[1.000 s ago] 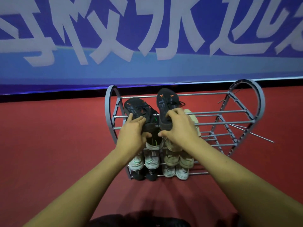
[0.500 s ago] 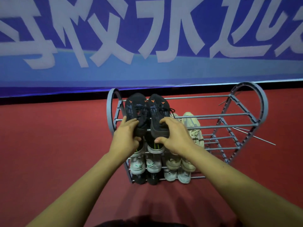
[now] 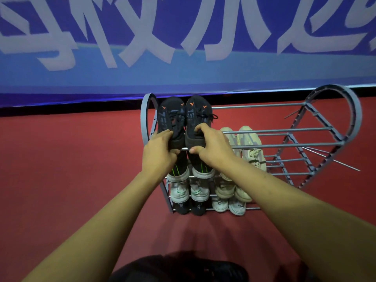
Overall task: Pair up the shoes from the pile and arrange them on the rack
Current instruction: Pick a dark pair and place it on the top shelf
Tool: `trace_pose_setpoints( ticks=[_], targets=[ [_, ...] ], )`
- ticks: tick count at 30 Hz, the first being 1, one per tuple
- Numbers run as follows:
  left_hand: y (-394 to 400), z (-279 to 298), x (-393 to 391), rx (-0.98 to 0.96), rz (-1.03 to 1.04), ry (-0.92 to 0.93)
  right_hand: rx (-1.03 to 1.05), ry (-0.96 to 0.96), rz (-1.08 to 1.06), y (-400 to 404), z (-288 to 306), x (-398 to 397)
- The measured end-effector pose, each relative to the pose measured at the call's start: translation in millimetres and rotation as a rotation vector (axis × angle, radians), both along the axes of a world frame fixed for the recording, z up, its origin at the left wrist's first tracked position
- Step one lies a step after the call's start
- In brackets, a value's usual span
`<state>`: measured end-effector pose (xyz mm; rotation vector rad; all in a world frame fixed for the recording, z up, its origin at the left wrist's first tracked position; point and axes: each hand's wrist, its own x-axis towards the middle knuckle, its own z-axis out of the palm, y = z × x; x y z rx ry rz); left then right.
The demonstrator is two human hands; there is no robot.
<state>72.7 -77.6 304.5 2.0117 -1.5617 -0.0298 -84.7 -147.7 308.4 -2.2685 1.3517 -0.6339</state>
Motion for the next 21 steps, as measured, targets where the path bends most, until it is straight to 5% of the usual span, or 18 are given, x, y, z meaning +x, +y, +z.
trace_pose_setpoints(
  ticks=[8,16,21],
  targets=[
    [-2,-17,-5,-0.134,0.04,0.213,0.003,-0.061,0.046,-3,-5,-8],
    [9,-30,-19,-0.306,0.079,0.184,0.066,0.006,-0.039,2,3,-26],
    [41,-60,-79,-0.373,-0.051,0.127,-0.198,-0.121,0.043,44,-3,-99]
  ],
)
